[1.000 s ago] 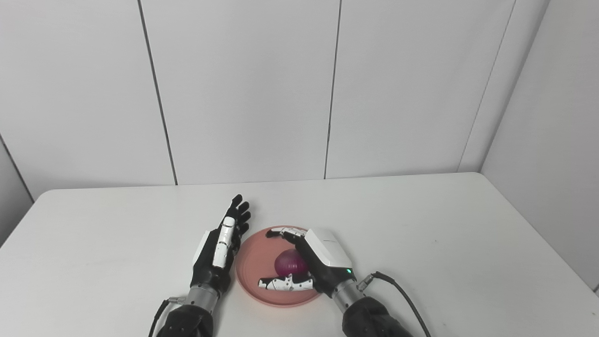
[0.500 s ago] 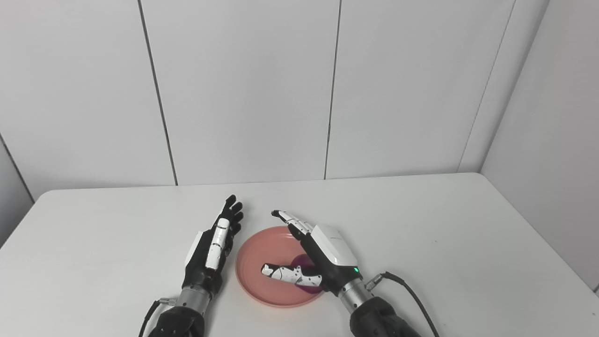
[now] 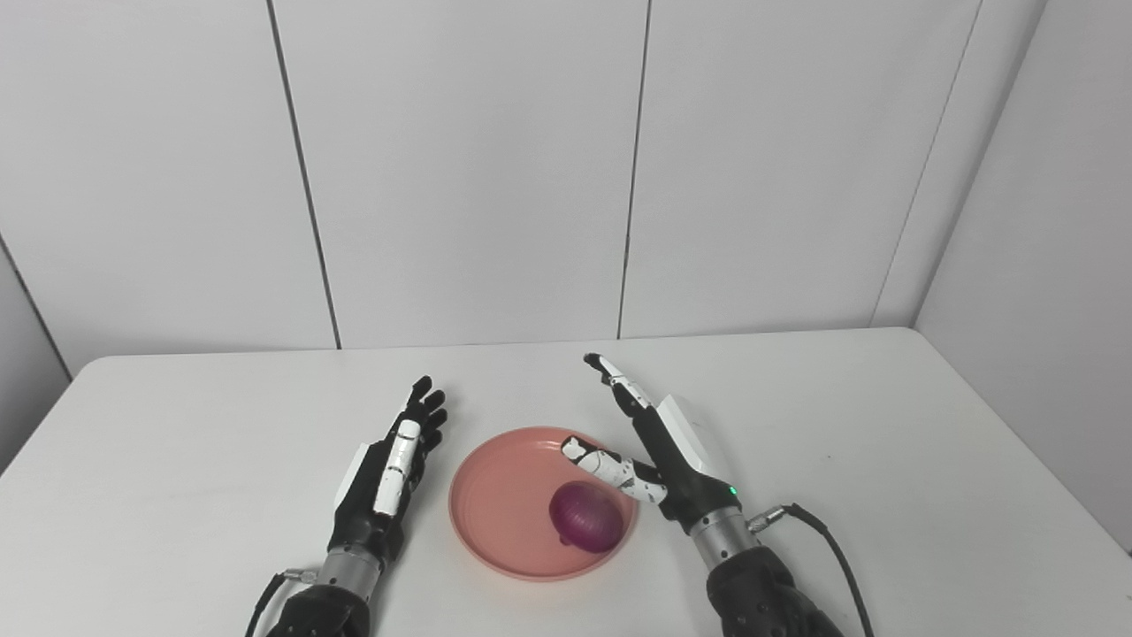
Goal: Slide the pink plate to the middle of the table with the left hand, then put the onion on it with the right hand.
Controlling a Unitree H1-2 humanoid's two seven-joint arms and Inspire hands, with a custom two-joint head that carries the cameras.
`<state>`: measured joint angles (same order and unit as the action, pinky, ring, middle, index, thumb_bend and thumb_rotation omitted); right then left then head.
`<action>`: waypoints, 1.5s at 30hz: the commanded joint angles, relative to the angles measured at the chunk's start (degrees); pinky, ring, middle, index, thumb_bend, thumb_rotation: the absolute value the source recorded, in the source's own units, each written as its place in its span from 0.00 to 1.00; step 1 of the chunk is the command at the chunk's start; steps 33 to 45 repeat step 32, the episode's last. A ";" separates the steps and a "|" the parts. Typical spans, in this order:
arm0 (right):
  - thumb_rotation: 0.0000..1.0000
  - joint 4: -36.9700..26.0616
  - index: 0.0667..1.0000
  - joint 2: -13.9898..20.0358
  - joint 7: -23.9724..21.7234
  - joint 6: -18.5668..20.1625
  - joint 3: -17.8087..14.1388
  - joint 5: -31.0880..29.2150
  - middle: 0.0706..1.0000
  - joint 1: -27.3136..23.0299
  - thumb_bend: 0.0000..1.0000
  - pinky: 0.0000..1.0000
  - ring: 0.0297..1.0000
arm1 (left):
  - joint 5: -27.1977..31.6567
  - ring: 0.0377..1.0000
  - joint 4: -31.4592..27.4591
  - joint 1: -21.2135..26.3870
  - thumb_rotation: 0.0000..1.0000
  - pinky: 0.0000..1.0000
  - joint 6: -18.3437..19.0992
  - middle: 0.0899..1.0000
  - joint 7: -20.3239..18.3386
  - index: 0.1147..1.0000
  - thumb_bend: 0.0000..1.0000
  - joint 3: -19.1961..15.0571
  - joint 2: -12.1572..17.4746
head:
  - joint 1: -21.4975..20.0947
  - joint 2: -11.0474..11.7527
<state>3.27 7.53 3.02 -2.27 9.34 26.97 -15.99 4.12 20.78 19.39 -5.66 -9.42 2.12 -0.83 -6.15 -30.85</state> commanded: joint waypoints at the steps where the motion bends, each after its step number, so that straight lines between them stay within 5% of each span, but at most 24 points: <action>1: 1.00 -0.90 0.93 -0.18 -0.57 0.25 -1.60 -3.59 0.94 -1.20 0.59 0.85 0.92 | 0.18 0.97 -1.87 1.12 1.00 0.97 -1.66 0.97 0.35 0.97 0.60 -0.22 0.03 | 0.45 -0.10; 17: 1.00 3.94 1.00 -2.53 -4.07 0.82 -7.85 -20.29 1.00 -1.26 0.59 0.98 1.00 | -0.70 0.97 -2.84 -0.99 1.00 0.97 -3.20 0.97 1.11 0.97 0.59 -0.26 0.33 | 1.79 0.50; 22: 1.00 6.37 1.00 -3.48 -2.97 -2.16 -8.66 -22.03 1.00 -1.43 0.62 0.98 1.00 | -1.62 0.97 -1.79 -0.93 1.00 0.97 -4.58 0.98 1.99 0.97 0.59 -0.23 0.14 | 1.74 0.71; 45: 1.00 7.23 1.00 -3.97 -3.16 -1.67 -8.70 -23.17 1.00 -0.55 0.63 1.00 1.00 | -2.60 0.98 -1.64 -0.99 1.00 0.97 -5.07 0.98 3.88 0.97 0.58 -0.25 -0.03 | 1.88 0.79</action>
